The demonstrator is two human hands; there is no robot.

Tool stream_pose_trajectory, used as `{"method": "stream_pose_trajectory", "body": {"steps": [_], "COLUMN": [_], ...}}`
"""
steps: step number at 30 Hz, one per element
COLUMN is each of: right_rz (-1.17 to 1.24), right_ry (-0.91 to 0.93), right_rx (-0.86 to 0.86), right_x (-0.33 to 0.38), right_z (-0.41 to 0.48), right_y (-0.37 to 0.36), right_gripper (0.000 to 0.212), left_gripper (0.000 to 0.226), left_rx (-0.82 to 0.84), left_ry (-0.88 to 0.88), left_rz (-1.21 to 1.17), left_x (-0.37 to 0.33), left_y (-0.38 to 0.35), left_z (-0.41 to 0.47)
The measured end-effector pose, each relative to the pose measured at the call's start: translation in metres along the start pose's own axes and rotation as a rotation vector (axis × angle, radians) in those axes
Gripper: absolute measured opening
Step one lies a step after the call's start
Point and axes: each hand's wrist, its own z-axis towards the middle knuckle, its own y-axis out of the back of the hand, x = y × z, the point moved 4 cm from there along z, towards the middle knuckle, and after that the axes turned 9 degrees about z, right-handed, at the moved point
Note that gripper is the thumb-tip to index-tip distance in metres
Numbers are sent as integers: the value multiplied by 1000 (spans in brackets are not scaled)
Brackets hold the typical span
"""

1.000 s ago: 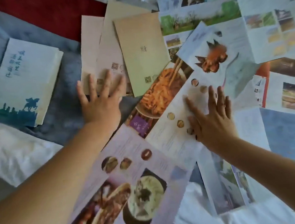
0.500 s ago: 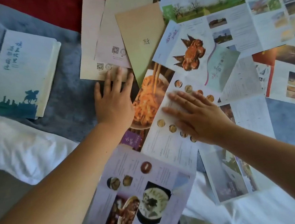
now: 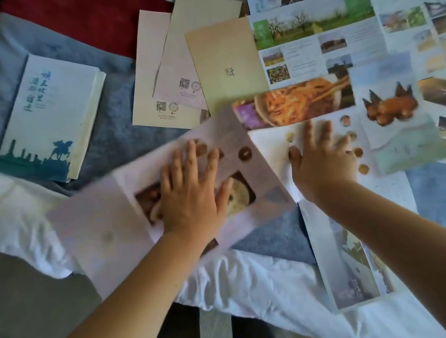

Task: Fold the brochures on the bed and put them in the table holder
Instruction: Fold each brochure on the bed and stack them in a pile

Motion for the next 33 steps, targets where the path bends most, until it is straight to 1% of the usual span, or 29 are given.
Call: {"method": "stream_pose_trajectory", "body": {"steps": [3,6,8,11,14,16,19,23,25,26,27,29,31,33], "right_rz": [-39,-49,-65,-126,-141,-100,-21,96,175,212,246,317,360,319], "right_ry": [-86,-115,-99,-71,-94,-110,-140,-254,-305,-297,-262,-114,105,309], "right_rx": [59,108,132,134,179,210,215,206,173,140,99,25,-41,-86], "right_x": [9,11,11,5,-3,-6,-11,-12,-9,-6,-1,18,48,80], "right_z": [-9,-18,-20,-18,-20,-24,-29,-33,-34,-34,-34,-35,-39,-46], "right_y": [10,14,16,15,12,7,0,-13,-21,-23,-23,-19,-12,-9], "right_gripper": [73,73,74,80,91,95,95,90,84,80,76,69,65,64], "left_gripper": [82,82,84,91,99,104,105,94,91,91,92,93,96,97], "left_rx": [57,68,69,48,0,-26,-55,-59,-56,-50,-39,-19,-29,-75], "left_ry": [41,32,16,-71,-169,-179,-138,-80,-35,-4,31,108,167,184], "left_rz": [-8,9,38,86,133,140,121,99,87,80,80,79,20,-114], "left_x": [-7,-4,7,28,51,66,83,98,112,121,131,151,167,175], "left_y": [-8,-18,-23,-25,-20,-13,-1,2,1,0,-1,-4,-5,-2], "left_z": [-15,-16,-8,7,23,37,56,57,51,47,44,36,29,23]}}
